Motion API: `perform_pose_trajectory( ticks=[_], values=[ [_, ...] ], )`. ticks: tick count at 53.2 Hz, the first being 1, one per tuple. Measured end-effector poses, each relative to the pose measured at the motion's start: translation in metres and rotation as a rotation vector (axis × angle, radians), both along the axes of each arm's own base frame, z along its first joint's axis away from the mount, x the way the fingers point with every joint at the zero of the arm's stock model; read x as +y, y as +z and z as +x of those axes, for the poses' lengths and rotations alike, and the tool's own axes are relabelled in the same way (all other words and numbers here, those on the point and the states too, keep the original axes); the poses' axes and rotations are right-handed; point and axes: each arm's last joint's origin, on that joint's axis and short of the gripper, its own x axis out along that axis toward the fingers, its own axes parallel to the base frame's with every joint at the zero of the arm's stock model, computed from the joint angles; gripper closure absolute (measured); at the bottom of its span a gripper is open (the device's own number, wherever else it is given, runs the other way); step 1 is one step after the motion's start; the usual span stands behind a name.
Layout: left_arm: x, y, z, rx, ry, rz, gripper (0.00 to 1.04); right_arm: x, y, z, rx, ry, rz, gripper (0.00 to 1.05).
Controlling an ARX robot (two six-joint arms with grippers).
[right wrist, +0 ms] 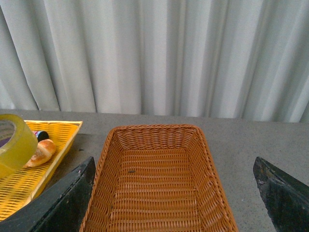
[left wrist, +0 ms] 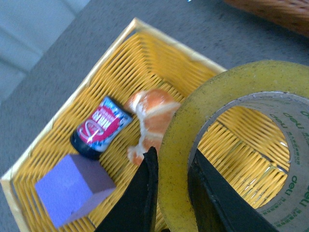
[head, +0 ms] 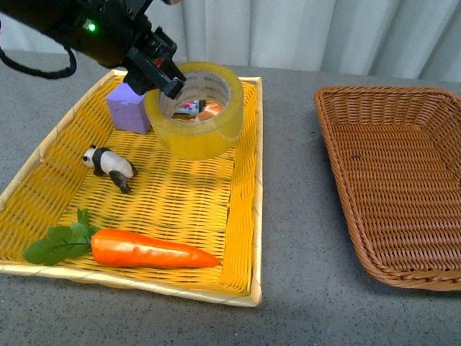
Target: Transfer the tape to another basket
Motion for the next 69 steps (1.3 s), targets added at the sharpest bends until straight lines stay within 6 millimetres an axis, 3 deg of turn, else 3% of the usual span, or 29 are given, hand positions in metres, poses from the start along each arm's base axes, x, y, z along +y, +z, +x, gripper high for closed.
perform_pose_trajectory(
  ticks=[15,28,51,55,58,69],
  values=[
    [-0.053,0.005,-0.022,-0.056,-0.297,0.072,0.90,0.000,0.000,0.000,0.000,0.000,0.000,0.09],
    [-0.088,0.012,-0.024,-0.161,-0.429,0.115,0.90,0.000,0.000,0.000,0.000,0.000,0.000,0.09],
    [-0.091,0.006,-0.022,-0.167,-0.442,0.144,0.90,0.000,0.000,0.000,0.000,0.000,-0.001,0.09],
    [-0.091,0.006,-0.022,-0.167,-0.441,0.144,0.90,0.002,0.000,0.001,0.169,0.004,-0.096,0.09],
    [-0.091,0.006,-0.022,-0.167,-0.442,0.145,0.90,0.006,-0.001,0.009,0.301,0.069,-0.210,0.09],
    [-0.091,0.006,-0.022,-0.167,-0.443,0.144,0.90,0.019,0.016,0.047,0.320,0.157,-0.224,0.09]
  ],
)
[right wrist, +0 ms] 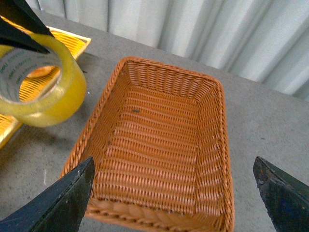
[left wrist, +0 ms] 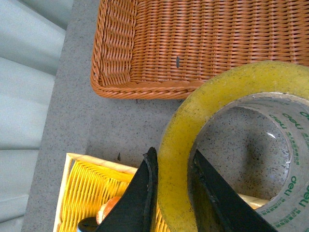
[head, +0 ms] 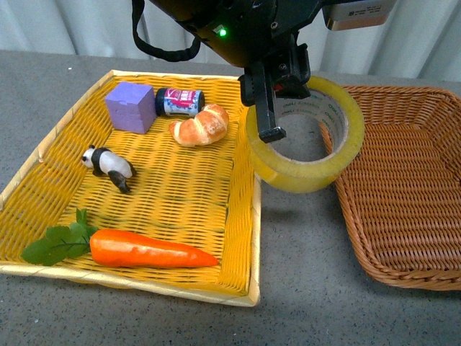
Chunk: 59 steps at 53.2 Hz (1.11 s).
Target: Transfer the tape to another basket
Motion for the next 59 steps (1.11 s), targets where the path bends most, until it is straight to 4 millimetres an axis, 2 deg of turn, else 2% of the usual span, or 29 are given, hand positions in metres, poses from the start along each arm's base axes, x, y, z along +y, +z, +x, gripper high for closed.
perform_pose_trajectory(
  ticks=[4,12,25,34,59],
  values=[
    [0.000,0.000,0.000,0.000,0.000,0.000,0.90,0.009,0.001,0.019,0.047,0.027,0.032,0.09],
    [0.000,0.000,0.000,0.000,0.001,0.001,0.90,0.034,-0.015,0.055,0.181,0.029,0.108,0.09],
    [0.000,0.000,0.000,0.000,0.001,0.000,0.90,0.061,-0.028,0.093,0.255,-0.022,0.233,0.09],
    [0.000,0.000,0.000,-0.001,0.001,0.001,0.90,0.069,-0.037,0.107,0.296,-0.043,0.274,0.09],
    [0.000,0.000,0.000,-0.002,0.000,0.002,0.90,0.077,-0.049,0.128,0.345,-0.053,0.320,0.09]
  ],
)
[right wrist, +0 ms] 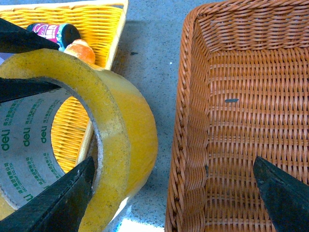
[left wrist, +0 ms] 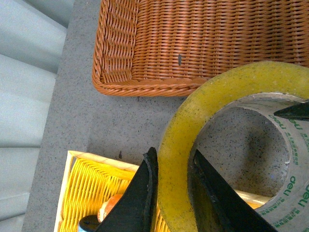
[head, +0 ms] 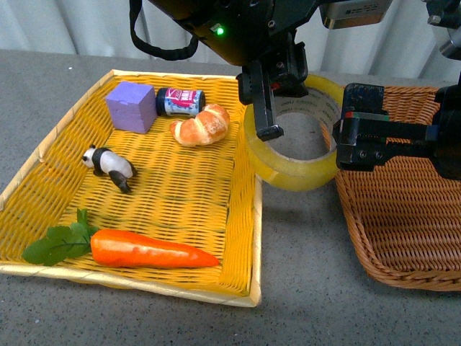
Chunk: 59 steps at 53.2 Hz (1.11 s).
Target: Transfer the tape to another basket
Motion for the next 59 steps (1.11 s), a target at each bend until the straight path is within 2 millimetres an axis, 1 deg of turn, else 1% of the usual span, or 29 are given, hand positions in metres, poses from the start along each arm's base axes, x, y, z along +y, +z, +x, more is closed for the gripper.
perform_pose_trajectory(
  ticks=[10,11,13,17,21,34,38,42,48,49,50,53,56,59],
  values=[
    [0.000,0.000,0.000,0.000,-0.001,0.000,0.90,0.002,-0.002,0.004,0.009,-0.003,0.006,0.09],
    [0.000,0.000,0.000,0.000,-0.001,0.000,0.90,0.003,-0.002,0.004,0.009,-0.005,0.008,0.10],
    [0.000,0.000,0.000,0.000,-0.001,0.000,0.90,0.003,-0.001,0.005,0.009,-0.009,0.016,0.17],
    [0.000,0.000,0.000,0.000,-0.001,0.000,0.90,0.004,0.000,0.006,0.021,-0.016,0.027,0.34],
    [-0.001,0.000,0.000,0.000,-0.003,0.000,0.90,0.005,0.000,0.006,0.034,-0.014,0.040,0.48],
    [-0.003,0.000,-0.002,0.007,-0.008,-0.007,0.90,0.008,0.001,0.006,0.049,-0.019,0.065,0.83],
    [-0.004,0.001,-0.002,0.015,-0.014,-0.019,0.90,0.007,0.000,0.006,0.058,-0.036,0.067,0.89],
    [-0.005,0.001,-0.002,0.015,-0.014,-0.020,0.90,0.006,-0.001,0.006,0.062,-0.047,0.076,0.90],
    [-0.007,0.000,-0.004,0.048,0.106,-0.002,0.90,0.004,0.001,0.008,0.061,-0.055,0.077,0.90],
    [-0.008,0.000,-0.005,0.056,0.123,0.006,0.86,0.004,0.001,0.008,0.060,-0.053,0.072,0.90],
    [-0.009,0.001,-0.006,0.068,0.141,0.016,0.81,0.003,0.001,0.009,0.059,-0.055,0.067,0.90],
    [-0.008,0.002,-0.006,0.074,0.157,0.013,0.73,0.001,0.000,0.010,0.055,-0.071,0.049,0.90],
    [-0.007,0.006,-0.005,0.076,0.185,-0.026,0.64,-0.005,0.000,0.012,0.045,-0.102,0.018,0.90],
    [-0.003,0.015,0.001,0.027,0.247,-0.079,0.53,-0.014,0.000,0.015,0.030,-0.148,-0.006,0.90]
  ],
)
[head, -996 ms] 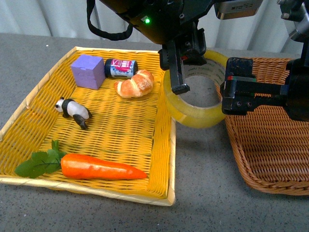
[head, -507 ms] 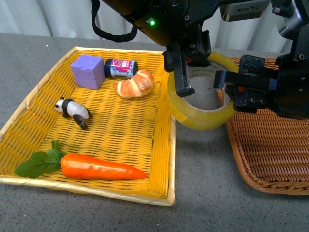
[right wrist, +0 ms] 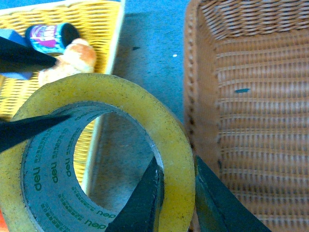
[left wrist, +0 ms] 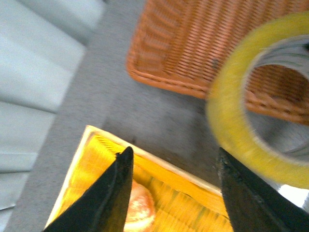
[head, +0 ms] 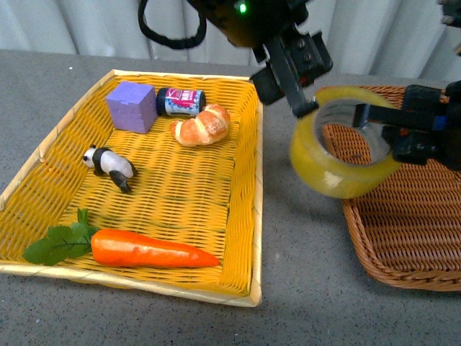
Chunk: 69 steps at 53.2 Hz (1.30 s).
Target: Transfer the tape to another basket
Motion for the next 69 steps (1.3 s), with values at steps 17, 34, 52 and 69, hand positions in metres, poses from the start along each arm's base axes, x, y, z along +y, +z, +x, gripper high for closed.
perform_pose_trajectory(
  ticks=[17,34,52,69],
  values=[
    [0.057,0.014,0.034,-0.169,0.525,-0.297,0.05,-0.048,-0.005,0.003,0.022,-0.112,-0.016,0.90],
    [0.106,-0.009,0.037,-0.142,0.973,-0.569,0.06,-0.088,-0.040,0.001,0.107,-0.205,-0.014,0.90],
    [0.128,-0.008,0.013,-0.173,1.078,-0.672,0.06,-0.091,-0.051,0.012,0.122,-0.199,-0.015,0.81],
    [0.134,-0.007,-0.032,-0.307,0.903,-0.829,0.27,-0.083,-0.041,0.001,-0.143,-0.096,-0.078,0.58]
  ],
)
